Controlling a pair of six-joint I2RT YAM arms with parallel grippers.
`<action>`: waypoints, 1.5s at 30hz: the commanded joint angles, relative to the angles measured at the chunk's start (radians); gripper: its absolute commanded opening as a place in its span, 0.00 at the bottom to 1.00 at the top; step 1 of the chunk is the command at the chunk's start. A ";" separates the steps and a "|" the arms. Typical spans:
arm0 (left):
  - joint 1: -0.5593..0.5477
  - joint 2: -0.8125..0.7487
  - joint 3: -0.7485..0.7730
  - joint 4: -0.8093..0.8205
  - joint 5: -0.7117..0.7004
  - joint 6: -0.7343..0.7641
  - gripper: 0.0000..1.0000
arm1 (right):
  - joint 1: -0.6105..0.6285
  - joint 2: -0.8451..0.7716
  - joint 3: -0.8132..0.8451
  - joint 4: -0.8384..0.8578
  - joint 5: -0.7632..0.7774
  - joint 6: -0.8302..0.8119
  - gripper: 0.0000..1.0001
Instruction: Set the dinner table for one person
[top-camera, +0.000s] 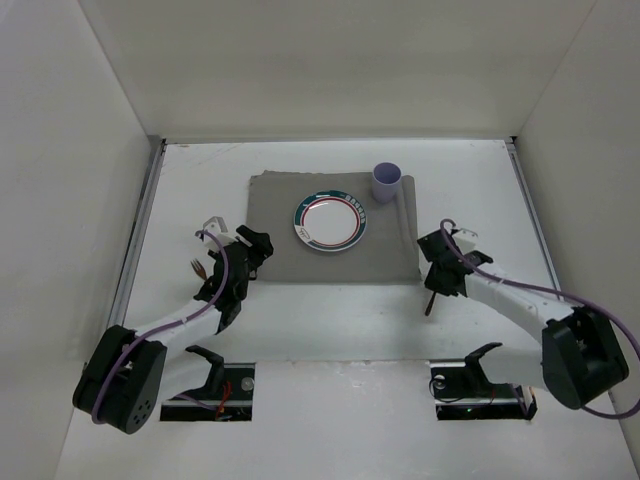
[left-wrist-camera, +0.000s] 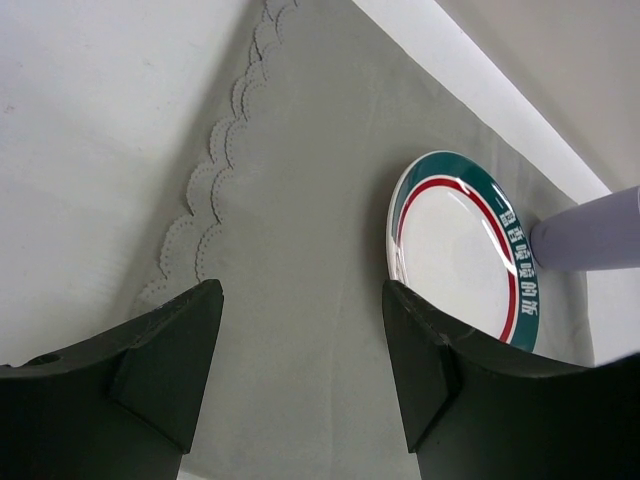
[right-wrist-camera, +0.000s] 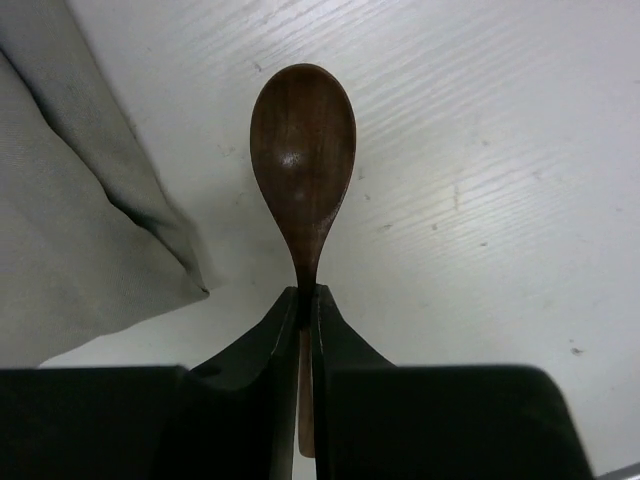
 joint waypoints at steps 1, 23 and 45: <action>0.005 -0.005 -0.013 0.045 0.011 -0.017 0.63 | -0.001 -0.102 0.077 -0.081 0.108 0.011 0.08; -0.019 -0.007 -0.007 0.046 -0.010 0.006 0.63 | 0.185 0.459 0.623 0.212 -0.114 -0.467 0.09; -0.016 -0.008 -0.004 0.042 -0.016 0.014 0.63 | 0.096 0.591 0.613 0.223 -0.087 -0.401 0.10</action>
